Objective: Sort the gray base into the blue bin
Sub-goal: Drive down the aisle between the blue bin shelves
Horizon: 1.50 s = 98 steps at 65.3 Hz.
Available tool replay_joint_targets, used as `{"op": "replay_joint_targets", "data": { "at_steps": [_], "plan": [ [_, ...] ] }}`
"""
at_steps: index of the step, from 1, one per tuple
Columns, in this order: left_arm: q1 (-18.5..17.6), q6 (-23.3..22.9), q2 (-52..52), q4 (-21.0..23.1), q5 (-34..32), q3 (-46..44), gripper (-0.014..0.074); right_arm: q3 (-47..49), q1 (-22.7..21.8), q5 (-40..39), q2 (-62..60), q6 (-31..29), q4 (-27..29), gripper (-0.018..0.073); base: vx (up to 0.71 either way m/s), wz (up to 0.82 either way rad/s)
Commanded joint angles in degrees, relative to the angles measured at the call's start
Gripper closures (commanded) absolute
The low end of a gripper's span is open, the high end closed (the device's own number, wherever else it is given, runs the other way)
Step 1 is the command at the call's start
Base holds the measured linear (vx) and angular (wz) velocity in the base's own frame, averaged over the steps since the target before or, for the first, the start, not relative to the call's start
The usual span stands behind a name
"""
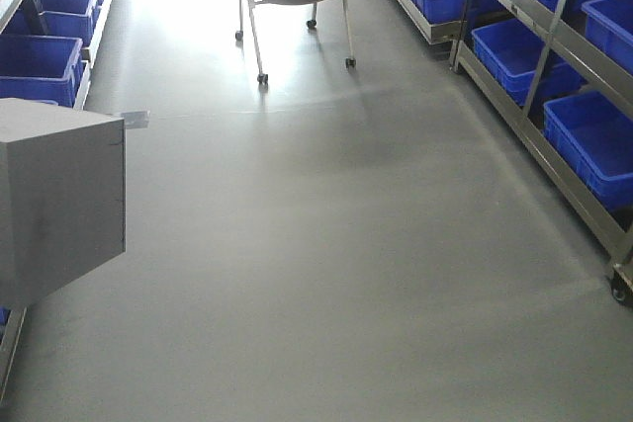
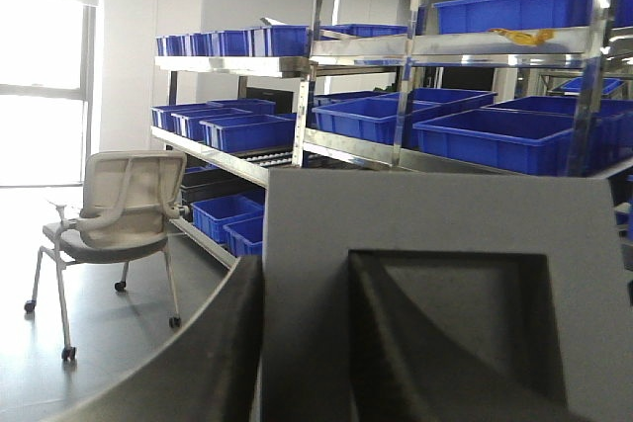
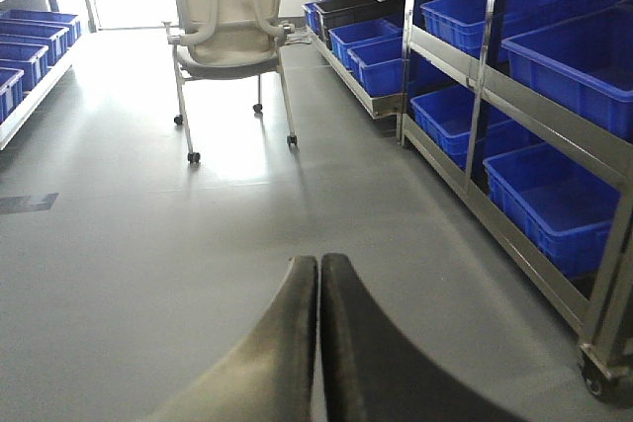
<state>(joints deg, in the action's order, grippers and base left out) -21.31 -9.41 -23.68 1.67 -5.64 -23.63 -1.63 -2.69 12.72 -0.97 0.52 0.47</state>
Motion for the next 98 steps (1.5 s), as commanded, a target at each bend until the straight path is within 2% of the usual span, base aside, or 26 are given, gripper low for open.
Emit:
{"op": "replay_joint_targets", "data": {
  "at_steps": [1,98],
  "plan": [
    [-0.3,-0.3,0.0,0.3,-6.0,-1.6,0.0576,0.0,0.0,-4.3,0.0,-0.5,-0.5,0.0564,0.37,0.04],
    [-0.3,-0.3,0.0,0.3,-6.0,-1.6,0.0576,0.0,0.0,-4.3,0.0,-0.5,-0.5,0.0564,0.4,0.06]
  ]
}}
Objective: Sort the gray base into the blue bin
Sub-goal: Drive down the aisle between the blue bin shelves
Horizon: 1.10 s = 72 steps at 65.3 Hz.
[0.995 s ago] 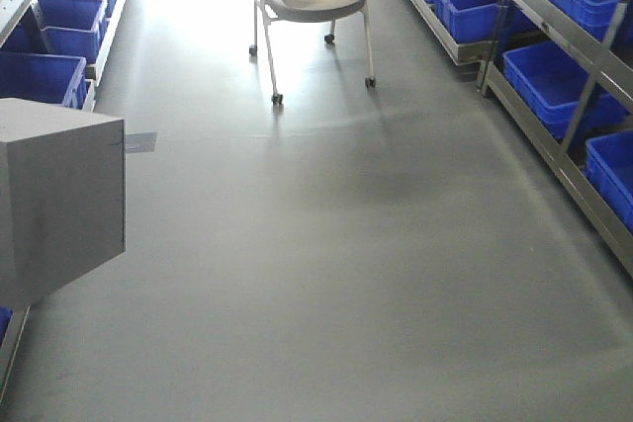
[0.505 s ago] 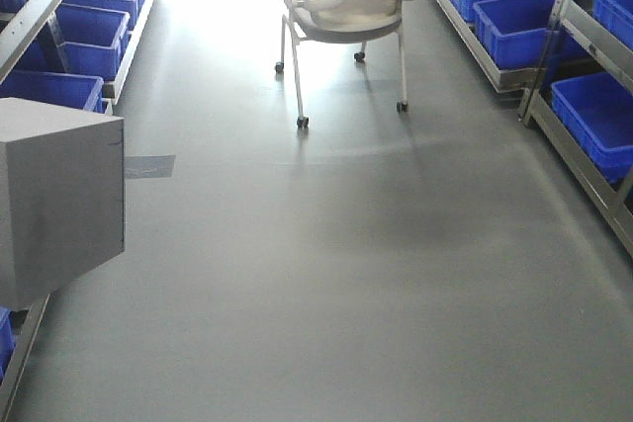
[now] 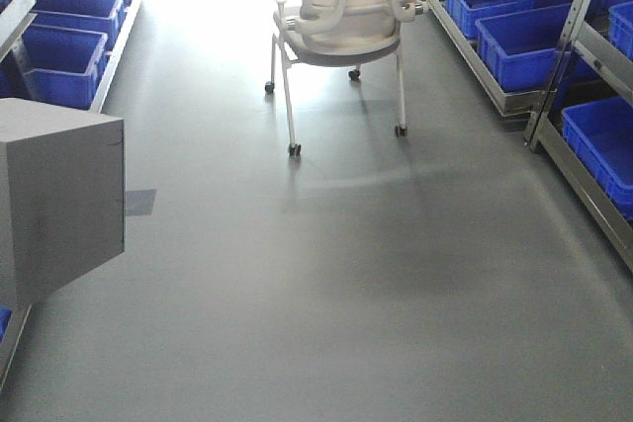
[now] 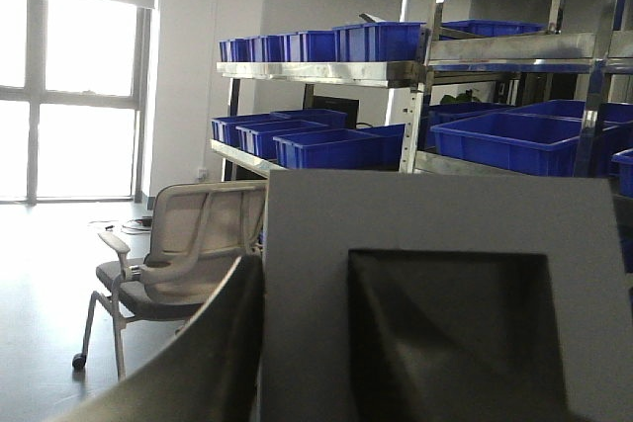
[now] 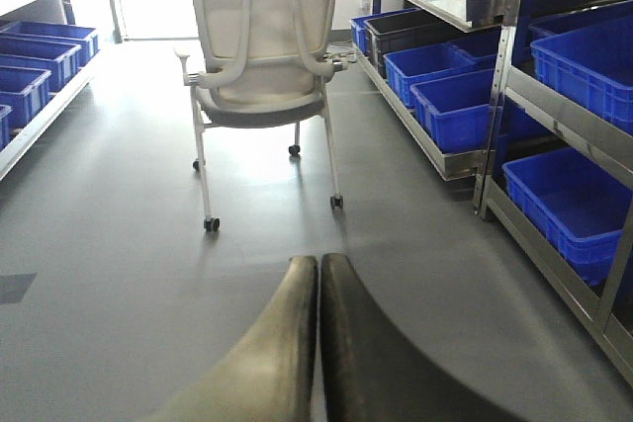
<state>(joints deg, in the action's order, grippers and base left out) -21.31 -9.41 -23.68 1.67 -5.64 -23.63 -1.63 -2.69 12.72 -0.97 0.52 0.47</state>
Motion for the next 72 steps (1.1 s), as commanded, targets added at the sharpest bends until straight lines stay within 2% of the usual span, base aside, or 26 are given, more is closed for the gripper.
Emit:
{"op": "replay_joint_targets", "data": {
  "at_steps": [1,37,72],
  "plan": [
    [-0.3,-0.3,0.0,0.3,-6.0,-1.6,0.0576,0.0,0.0,-4.3,0.0,-0.5,-0.5,0.0564,0.39,-0.11],
    [-0.3,-0.3,0.0,0.3,-6.0,-1.6,0.0576,0.0,0.0,-4.3,0.0,-0.5,-0.5,0.0564,0.38,-0.11],
    [-0.3,-0.3,0.0,0.3,-6.0,-1.6,0.0576,0.0,0.0,-4.3,0.0,-0.5,-0.5,0.0564,0.36,0.03]
  ]
}}
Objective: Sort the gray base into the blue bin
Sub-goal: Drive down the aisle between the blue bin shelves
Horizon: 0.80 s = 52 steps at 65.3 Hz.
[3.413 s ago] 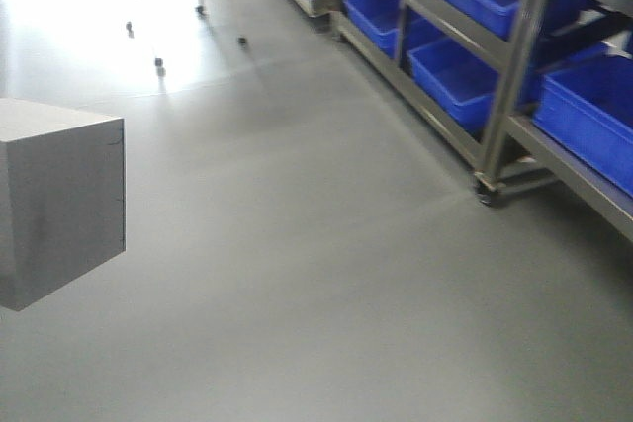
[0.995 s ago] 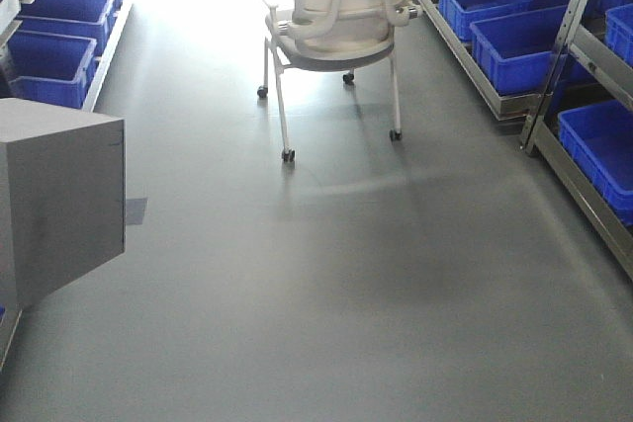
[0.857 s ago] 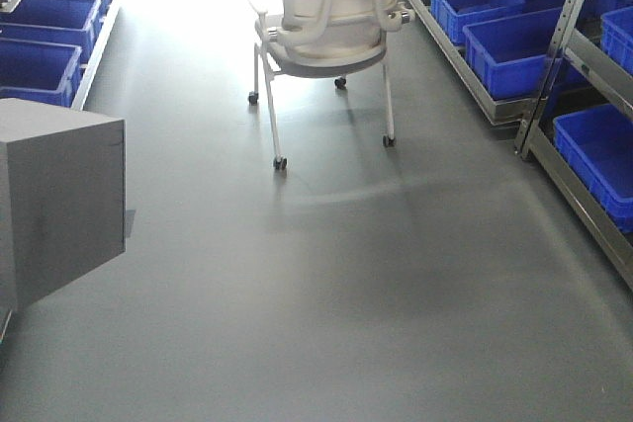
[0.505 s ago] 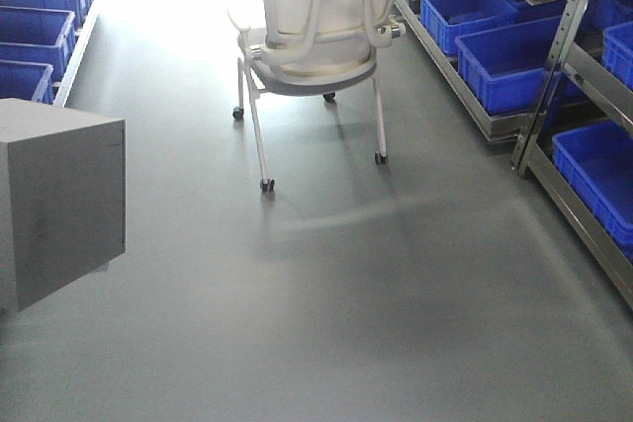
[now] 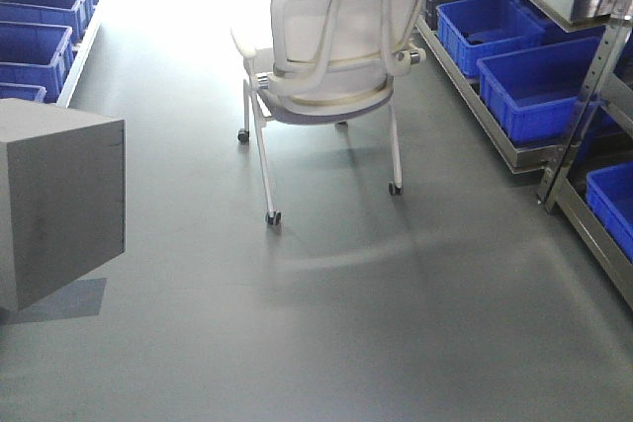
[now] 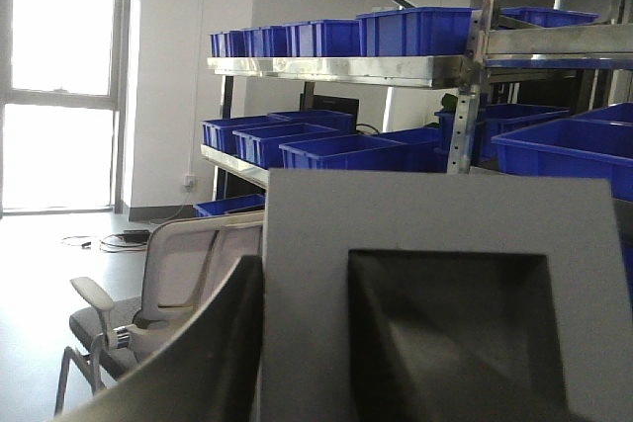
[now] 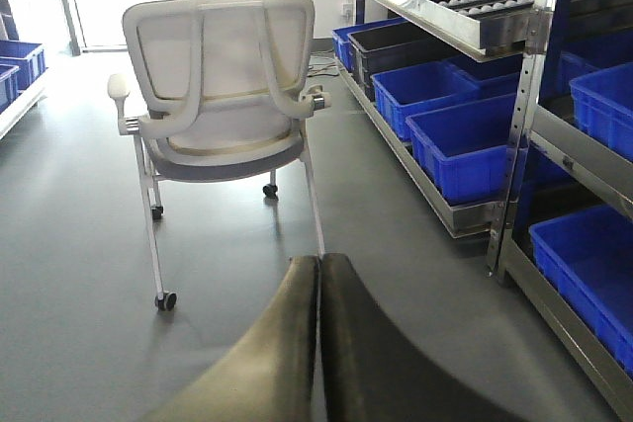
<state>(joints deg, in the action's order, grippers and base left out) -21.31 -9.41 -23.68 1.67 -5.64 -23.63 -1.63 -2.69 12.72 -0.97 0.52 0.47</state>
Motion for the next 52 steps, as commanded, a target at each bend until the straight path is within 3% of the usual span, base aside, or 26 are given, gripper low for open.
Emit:
{"op": "replay_joint_targets", "data": {
  "at_steps": [1,52],
  "plan": [
    [-0.3,-0.3,0.0,0.3,-6.0,-1.6,0.0576,0.0,0.0,-4.3,0.0,-0.5,-0.5,0.0564,0.31,0.05],
    [-0.3,-0.3,0.0,0.3,-6.0,-1.6,0.0576,0.0,0.0,-4.3,0.0,-0.5,-0.5,0.0564,0.25,0.07]
  ]
}}
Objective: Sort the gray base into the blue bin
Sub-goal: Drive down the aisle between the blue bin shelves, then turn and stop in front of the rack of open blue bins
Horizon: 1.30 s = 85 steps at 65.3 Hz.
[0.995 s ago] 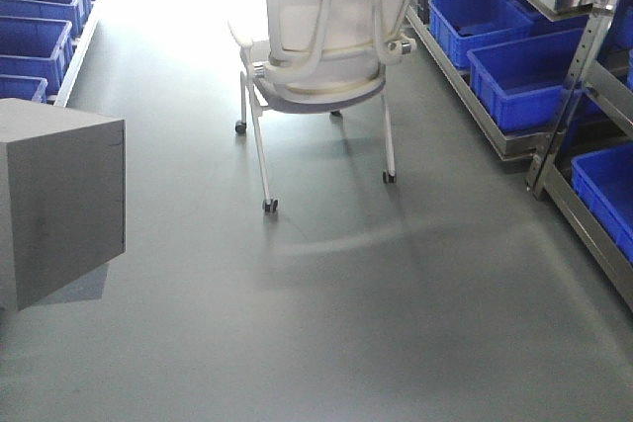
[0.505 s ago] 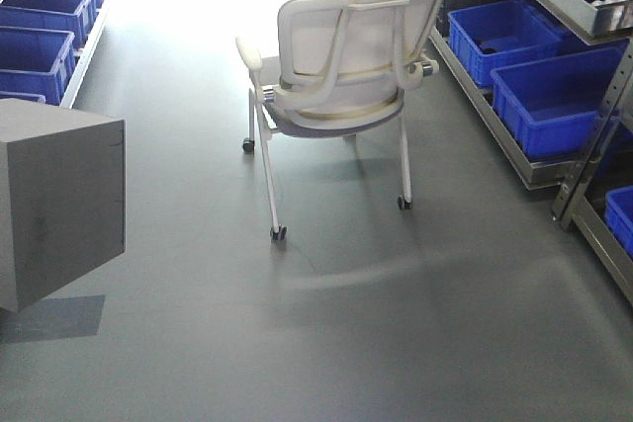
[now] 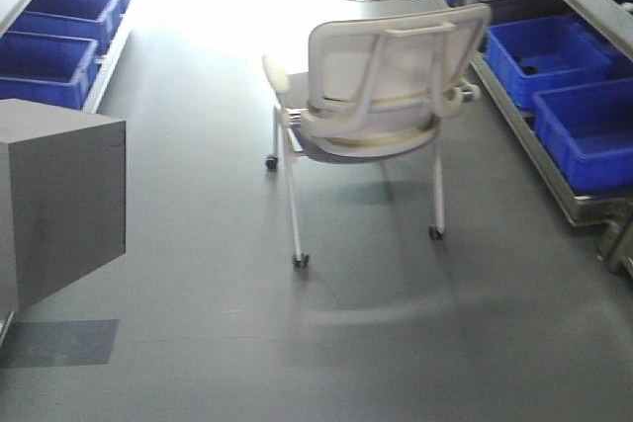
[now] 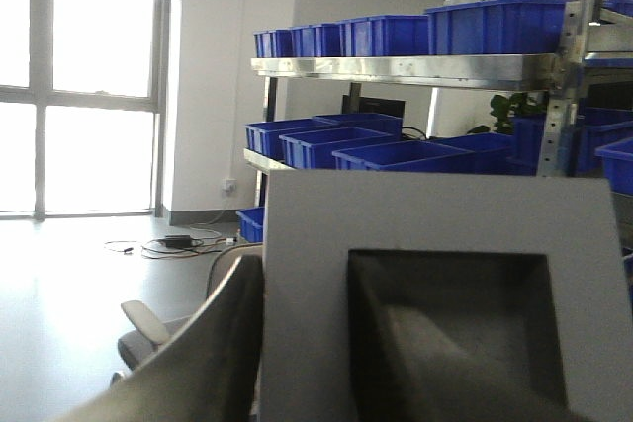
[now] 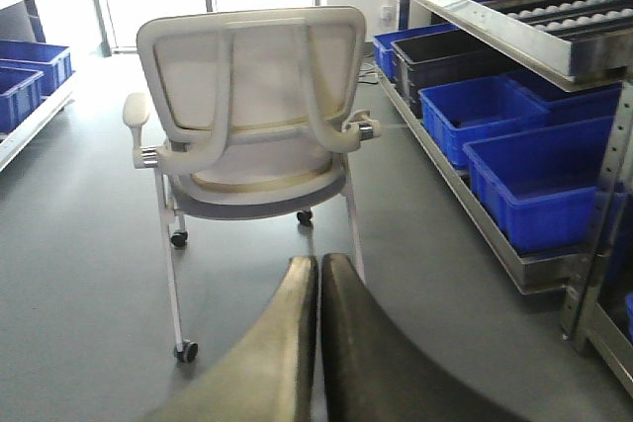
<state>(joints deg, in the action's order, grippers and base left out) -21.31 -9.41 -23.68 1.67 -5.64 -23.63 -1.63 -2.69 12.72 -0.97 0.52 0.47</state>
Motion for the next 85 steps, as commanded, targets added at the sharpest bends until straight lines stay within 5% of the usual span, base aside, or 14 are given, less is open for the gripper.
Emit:
{"op": "replay_joint_targets", "data": {
  "at_steps": [1,85],
  "plan": [
    [-0.3,-0.3,0.0,0.3,-6.0,-1.6,0.0576,0.0,0.0,-4.3,0.0,-0.5,-0.5,0.0564,0.2,0.31],
    [-0.3,-0.3,0.0,0.3,-6.0,-1.6,0.0576,0.0,0.0,-4.3,0.0,-0.5,-0.5,0.0564,0.17,0.67]
  ]
}}
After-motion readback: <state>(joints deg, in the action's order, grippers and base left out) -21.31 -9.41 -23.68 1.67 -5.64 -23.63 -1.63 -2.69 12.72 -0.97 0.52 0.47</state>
